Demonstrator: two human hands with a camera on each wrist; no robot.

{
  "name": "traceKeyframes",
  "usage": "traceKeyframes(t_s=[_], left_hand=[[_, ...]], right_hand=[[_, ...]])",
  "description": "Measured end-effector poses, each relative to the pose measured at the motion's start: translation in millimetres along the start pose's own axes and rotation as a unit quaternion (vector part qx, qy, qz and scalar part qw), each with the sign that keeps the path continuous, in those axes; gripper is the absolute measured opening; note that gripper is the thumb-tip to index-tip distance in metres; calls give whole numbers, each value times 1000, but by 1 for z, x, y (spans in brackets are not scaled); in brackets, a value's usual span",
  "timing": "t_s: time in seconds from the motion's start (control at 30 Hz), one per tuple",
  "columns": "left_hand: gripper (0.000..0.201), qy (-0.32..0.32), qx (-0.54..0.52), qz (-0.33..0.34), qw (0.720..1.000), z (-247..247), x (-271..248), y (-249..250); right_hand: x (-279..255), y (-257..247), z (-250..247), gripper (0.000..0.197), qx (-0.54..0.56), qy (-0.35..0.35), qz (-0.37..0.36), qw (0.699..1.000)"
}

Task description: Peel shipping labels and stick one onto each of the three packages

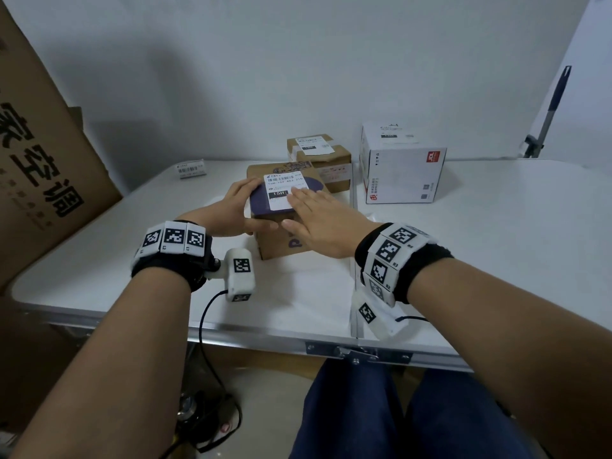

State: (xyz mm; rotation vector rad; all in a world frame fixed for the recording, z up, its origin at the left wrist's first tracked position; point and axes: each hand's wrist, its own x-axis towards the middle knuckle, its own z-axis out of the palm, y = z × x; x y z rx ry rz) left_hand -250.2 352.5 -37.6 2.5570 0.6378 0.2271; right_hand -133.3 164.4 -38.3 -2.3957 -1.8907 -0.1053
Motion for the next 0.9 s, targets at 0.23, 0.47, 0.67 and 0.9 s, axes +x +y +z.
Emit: traceKeyframes(t_s=[0.23,0.47,0.67,0.9], left_hand=[[103,-20,-7,-22,1000,-3,0,1],[104,-40,-40,-33,998,-5,0,4],[111,-64,40,-59,995,-14,1,8],[82,-65,144,-29,987,-51,3,44]], right_hand=[[-12,12,-2,65,6,-12,39,999],[-9,18,-5,64,-10,-12,53,998],[-2,49,-22,66,69,-6,124,990],[10,66,-40,56,215,89,108,967]])
